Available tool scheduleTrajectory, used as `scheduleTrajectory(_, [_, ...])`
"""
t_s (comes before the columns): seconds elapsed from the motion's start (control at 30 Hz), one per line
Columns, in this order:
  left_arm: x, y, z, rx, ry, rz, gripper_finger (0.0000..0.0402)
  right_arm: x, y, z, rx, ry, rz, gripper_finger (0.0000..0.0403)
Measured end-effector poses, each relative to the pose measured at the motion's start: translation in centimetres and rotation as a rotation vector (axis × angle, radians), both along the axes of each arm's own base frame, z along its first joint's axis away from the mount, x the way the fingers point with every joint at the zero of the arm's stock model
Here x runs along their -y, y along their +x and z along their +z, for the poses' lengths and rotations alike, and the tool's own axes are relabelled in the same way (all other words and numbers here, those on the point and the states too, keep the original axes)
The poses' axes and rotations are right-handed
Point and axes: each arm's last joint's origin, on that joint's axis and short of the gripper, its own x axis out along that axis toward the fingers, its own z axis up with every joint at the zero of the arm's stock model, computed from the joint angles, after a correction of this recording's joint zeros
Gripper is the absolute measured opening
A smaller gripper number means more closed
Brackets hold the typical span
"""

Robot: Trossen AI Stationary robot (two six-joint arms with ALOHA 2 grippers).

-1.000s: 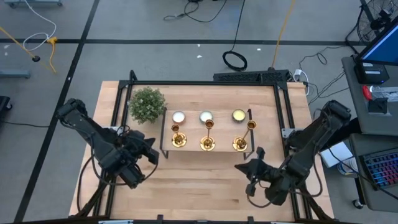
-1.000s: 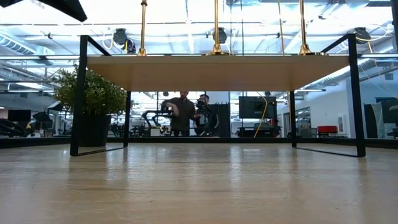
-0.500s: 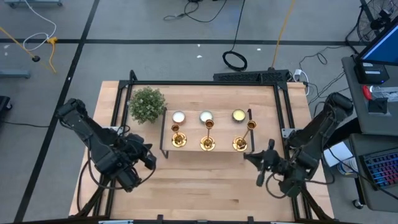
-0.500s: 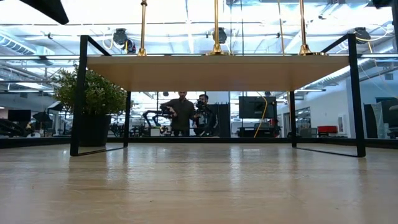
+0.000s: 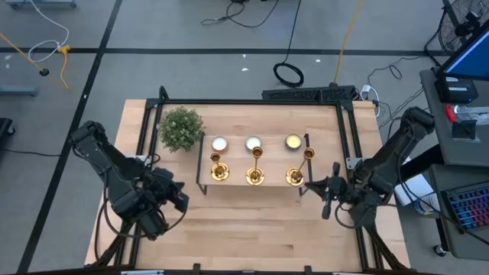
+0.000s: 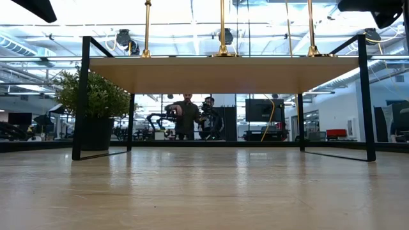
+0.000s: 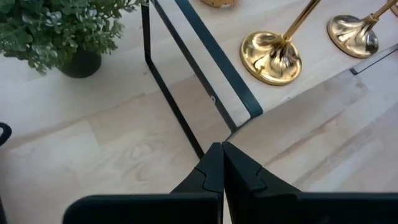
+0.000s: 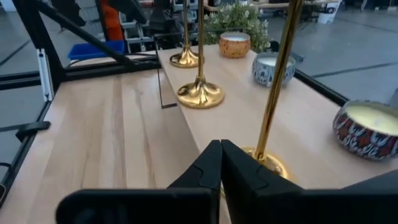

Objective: Pick & Place candle stick holders
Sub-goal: Adjust the candle holders on the shelf

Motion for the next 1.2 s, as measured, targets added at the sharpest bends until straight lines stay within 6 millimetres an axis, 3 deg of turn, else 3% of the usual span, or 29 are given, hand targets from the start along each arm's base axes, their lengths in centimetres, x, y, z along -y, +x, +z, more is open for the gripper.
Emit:
scheduleTrajectory(0.4, [0.1, -0.1, 0.0, 0.018, -0.003, 0.006, 0.0000, 1.4, 0.1, 0.9, 0.024, -0.071, -0.060, 0.0117])
scheduleTrajectory(0.53, [0.1, -0.1, 0.0, 0.023, 0.001, 0.005, 0.0000, 2.0, 0.6, 0.9, 0.014, -0.090, -0.099, 0.0135])
scheduleTrajectory(0.7, [0.1, -0.1, 0.0, 0.015, 0.009, -0.002, 0.0000, 2.5, 1.0, 0.9, 0.014, -0.087, -0.131, 0.0118])
scheduleTrajectory(1.2, [0.0, -0.2, 0.1, 0.017, 0.023, -0.004, 0.0000, 2.7, 2.1, 1.4, -0.025, -0.082, -0.024, 0.0003])
